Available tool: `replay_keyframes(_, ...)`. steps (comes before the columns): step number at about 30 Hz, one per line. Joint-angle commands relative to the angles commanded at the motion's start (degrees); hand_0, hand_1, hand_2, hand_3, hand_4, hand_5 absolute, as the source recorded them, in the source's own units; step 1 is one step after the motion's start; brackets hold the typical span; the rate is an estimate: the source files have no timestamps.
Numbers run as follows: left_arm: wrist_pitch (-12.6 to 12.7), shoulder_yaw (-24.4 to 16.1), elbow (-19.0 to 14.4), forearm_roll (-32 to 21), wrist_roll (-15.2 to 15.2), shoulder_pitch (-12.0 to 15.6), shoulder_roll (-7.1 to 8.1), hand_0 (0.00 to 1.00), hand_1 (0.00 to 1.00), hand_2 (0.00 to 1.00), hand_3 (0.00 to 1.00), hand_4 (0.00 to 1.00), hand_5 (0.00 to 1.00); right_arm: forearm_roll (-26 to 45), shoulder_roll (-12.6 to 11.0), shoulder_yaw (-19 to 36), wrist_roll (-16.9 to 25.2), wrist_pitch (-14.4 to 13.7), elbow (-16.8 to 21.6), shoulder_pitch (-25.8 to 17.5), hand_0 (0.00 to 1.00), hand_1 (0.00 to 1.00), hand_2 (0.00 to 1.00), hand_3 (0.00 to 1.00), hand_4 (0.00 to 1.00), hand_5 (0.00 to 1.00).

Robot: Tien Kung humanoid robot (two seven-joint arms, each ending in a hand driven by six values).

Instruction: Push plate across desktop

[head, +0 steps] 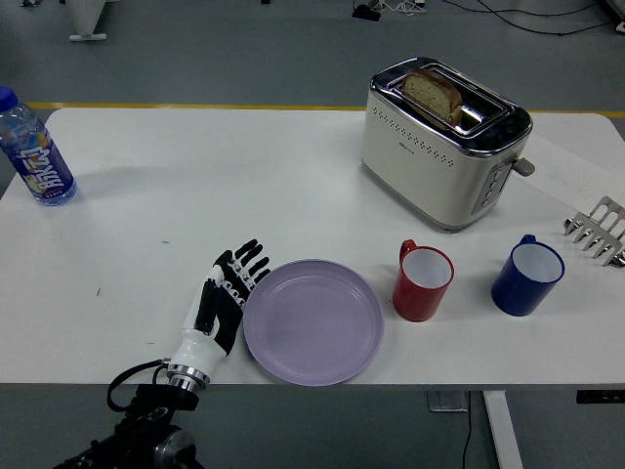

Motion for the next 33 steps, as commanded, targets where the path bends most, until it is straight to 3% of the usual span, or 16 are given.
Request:
replay_keyframes(4, 1.26, -1.50, 0.20, 0.40, 0.08, 0.00, -0.29, 0.829, 0.854, 0.897, 0.800, 0.476, 0.998, 0.08, -0.01, -0.05, 0.08, -0.01, -0.04, 0.09, 0.559, 0.545, 0.675, 0.591, 0.282, 0.297)
replay_keyframes(8, 1.37, -4.99, 0.81, 0.57, 2.02, -0.03, -0.68, 0.829, 0.854, 0.897, 0.800, 0.476, 0.998, 0.00, -0.02, -0.01, 0.13, 0.02, -0.07, 0.22, 0.559, 0.545, 0.675, 0.591, 0.282, 0.297)
replay_keyframes(14, 0.82, -11.97, 0.08, 2.56, 3.70, -0.10, 0.35, 0.815, 0.831, 0.864, 0.779, 0.483, 0.998, -0.08, -0.08, 0.07, 0.28, 0.05, -0.14, 0.36, 0.559, 0.545, 0.675, 0.591, 0.282, 0.297)
replay_keyframes(27, -0.43, -27.23, -2.28, 5.63, 6.85, 0.51, 6.71, 0.765, 0.781, 0.809, 0.712, 0.489, 0.998, 0.46, -0.10, -0.24, 0.18, -0.12, -0.11, 0.60, 0.559, 0.545, 0.675, 0.591, 0.283, 0.297)
replay_keyframes(33, -2.31, -33.98, -1.81, 6.60, 9.09, 1.89, 9.99, 0.756, 0.766, 0.786, 0.692, 0.491, 0.998, 0.62, -0.09, -0.30, 0.15, -0.17, -0.09, 0.54, 0.559, 0.545, 0.675, 0.591, 0.282, 0.296)
